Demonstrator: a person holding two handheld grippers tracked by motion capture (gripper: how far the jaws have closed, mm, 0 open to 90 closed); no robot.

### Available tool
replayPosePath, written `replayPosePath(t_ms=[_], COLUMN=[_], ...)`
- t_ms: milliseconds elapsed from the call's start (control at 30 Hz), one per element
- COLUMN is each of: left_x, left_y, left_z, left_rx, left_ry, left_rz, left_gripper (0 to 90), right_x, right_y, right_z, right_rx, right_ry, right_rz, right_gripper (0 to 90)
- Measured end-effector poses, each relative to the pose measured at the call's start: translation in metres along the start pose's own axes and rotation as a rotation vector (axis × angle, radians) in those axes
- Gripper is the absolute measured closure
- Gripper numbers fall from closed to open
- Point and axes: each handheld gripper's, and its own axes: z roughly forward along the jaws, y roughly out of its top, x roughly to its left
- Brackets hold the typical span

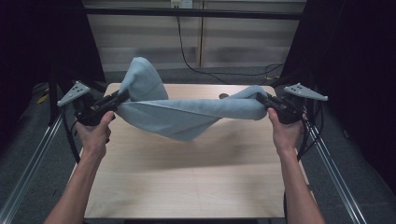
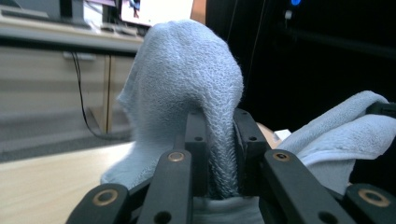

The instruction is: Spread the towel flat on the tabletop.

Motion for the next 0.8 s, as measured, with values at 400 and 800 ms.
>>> replayPosePath(t_ms=[400,800], left_x=[0.011,0.005], left_y=[-0.12,-0.103], left_z=[-0.044,-0.048], left_rx=[0.292,0.26], left_ry=[0.017,-0.081], left_rz=[-0.109,-0.049], left_gripper=[74.1,56.7], right_x=[0.005,0.014], right_y=[-0.12,-0.134], right_z=[-0.019,-0.039], right_rx=[0.306,0.384], right_ry=[0.046,0.019], right_rz=[0.004,-0.016], right_gripper=[79.3,51.6])
